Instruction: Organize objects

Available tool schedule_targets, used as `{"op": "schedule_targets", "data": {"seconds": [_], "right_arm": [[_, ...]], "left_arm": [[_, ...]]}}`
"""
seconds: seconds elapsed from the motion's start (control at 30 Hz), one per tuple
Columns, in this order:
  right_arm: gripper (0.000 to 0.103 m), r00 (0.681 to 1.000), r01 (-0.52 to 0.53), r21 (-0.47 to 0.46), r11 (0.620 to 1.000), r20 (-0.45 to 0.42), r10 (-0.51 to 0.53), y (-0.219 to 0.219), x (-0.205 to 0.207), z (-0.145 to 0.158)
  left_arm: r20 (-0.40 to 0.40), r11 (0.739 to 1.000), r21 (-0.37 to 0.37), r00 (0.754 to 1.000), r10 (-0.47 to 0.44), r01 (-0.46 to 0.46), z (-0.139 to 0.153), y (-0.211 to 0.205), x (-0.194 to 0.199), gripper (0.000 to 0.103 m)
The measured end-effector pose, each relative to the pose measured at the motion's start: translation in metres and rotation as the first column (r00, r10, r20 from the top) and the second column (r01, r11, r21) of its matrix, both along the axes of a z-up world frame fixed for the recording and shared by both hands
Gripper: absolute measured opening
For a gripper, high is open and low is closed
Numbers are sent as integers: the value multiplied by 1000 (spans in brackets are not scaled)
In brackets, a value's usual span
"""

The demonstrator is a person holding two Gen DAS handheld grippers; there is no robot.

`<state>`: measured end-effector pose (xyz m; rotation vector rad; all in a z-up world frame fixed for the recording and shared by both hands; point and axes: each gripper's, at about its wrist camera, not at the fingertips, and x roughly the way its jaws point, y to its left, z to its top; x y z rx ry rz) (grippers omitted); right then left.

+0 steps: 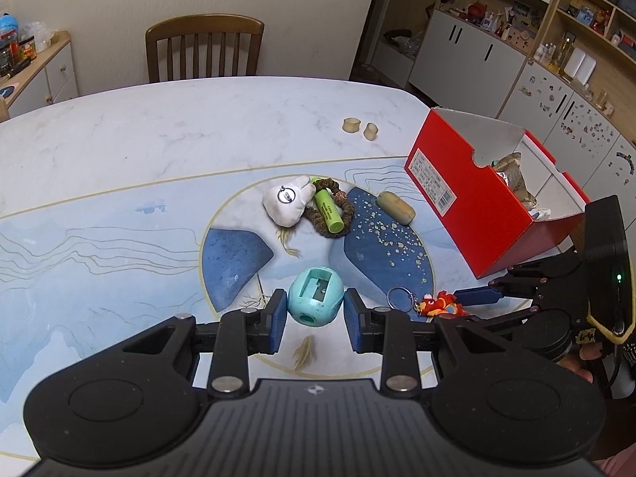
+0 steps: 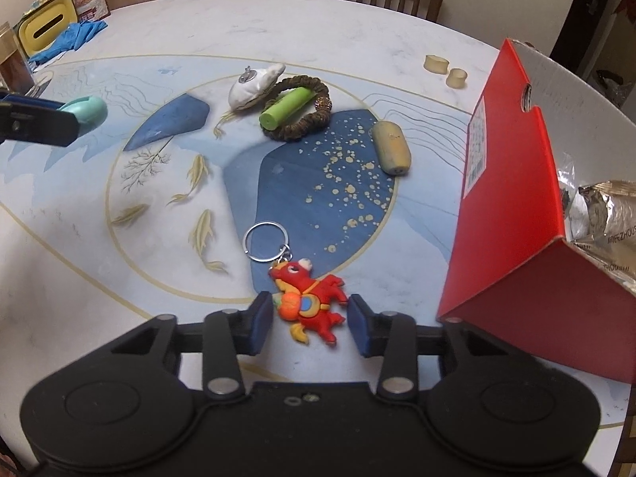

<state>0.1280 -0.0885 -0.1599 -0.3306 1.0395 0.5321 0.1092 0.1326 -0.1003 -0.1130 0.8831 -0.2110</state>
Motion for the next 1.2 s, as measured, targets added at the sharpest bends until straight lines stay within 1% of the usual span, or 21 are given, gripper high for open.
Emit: {"op": "schedule_targets", "data": {"seconds": [0.1,0.2,0.33,0.57,0.77,0.9,1.03,1.1,1.2], "right_arm": [[37,1000,15,13,1000,-15,-15,-1,1,1],[37,999,34,49,998,-28,-33,-7,1,11],[37,998,51,108,993,-34,-47,-18,0,38],[37,998,61,178,982,7,-63,-45,0,92],[37,993,77,228,971,70,-95,-83,9,135],[37,983,115,252,961,114,-147,-116,22,155],[37,967,151,248,957,162,-195,-151,34,164],[37,960,171,241,955,177,-217,-168,42,165],[37,950,208,235,949,181,-253,-194,54,163]], "left_arm": [[2,1000,5,1000,-2,2,0,-2,1,30],[5,1000,7,1000,-3,3,2,-5,3,30],[14,1000,9,1000,-10,10,7,-12,6,30],[41,999,16,998,-51,51,21,-38,16,30],[79,994,32,991,-110,108,40,-75,30,30],[105,987,49,982,-155,151,53,-105,43,30],[112,980,68,974,-196,190,58,-140,58,30],[116,974,89,969,-220,211,58,-160,64,30],[108,967,106,964,-243,232,56,-187,76,30]]}}
